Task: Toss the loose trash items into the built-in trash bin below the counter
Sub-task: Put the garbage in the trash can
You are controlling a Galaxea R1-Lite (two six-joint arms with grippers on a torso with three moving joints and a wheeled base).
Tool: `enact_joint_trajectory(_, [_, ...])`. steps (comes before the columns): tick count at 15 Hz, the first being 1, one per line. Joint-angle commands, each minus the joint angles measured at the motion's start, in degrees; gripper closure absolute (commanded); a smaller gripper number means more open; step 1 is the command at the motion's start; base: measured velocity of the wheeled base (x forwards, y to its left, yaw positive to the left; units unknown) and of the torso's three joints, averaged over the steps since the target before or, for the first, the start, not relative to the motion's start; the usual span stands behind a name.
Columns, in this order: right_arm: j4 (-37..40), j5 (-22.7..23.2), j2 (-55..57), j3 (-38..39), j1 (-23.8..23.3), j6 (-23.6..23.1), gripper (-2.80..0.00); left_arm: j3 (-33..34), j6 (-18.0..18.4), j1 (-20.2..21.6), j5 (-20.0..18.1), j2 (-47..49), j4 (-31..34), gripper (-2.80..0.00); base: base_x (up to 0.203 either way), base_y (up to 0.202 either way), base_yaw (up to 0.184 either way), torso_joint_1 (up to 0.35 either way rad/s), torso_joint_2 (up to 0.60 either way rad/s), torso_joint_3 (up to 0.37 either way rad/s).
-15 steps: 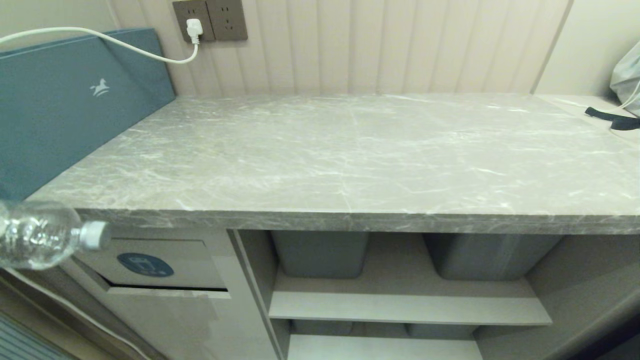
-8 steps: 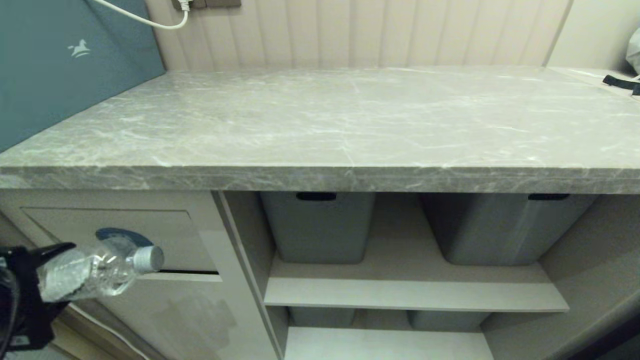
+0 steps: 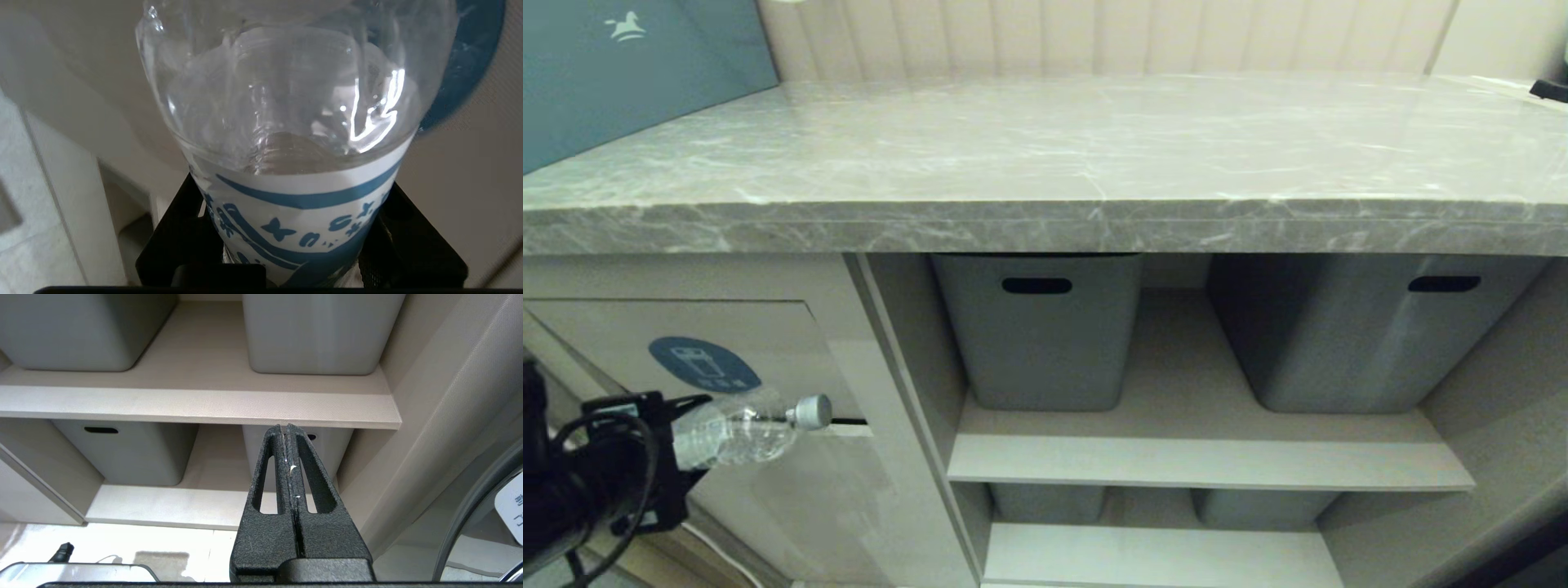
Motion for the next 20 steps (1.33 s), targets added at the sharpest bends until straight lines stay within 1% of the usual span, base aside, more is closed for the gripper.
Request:
enact_joint_trajectory(1, [-0.01,0.00,0.00,0.00,0.00,0.02,0.00,-0.17,1.37,3.26,-1.52,7.48,-4.49,0.00,0.000,0.000,0.000,-0.001,0.03,0.025])
enact_joint_trajectory(3, [-0.01,0.00,0.00,0.00,0.00,-0.06,0.00,-1.35,5.24,8.51,-5.79,12.58,-9.52,0.00,0.000,0.000,0.000,0.000,0.00,0.000])
enact_joint_trajectory(5, [-0.01,0.00,0.00,0.00,0.00,0.02,0.00,-4.95,6.85,10.31,-7.62,16.51,-12.26,0.00,0.000,0.000,0.000,0.000,0.00,0.000])
enact_joint_trajectory(11, [-0.01,0.02,-0.07,0.00,0.00,-0.24,0.00,-15.24,7.02,10.32,-8.03,26.15,-14.38,0.00,0.000,0.000,0.000,0.000,0.00,0.000])
enact_joint_trajectory(18, [-0.01,0.09,0.00,0.00,0.00,-0.33,0.00,-16.03,7.15,9.96,-8.12,26.92,-14.53,0.00,0.000,0.000,0.000,0.000,0.00,0.000])
enact_joint_trajectory(19, [-0.01,0.09,0.00,0.00,0.00,-0.33,0.00,-16.08,7.16,9.59,-8.12,26.91,-14.60,-2.58,0.000,0.000,0.000,0.000,0.00,0.000])
enact_joint_trajectory(20, [-0.01,0.09,0.00,0.00,0.00,-0.33,0.00,-16.04,7.16,9.17,-8.12,26.91,-14.61,-2.80,0.000,0.000,0.000,0.000,0.00,0.000])
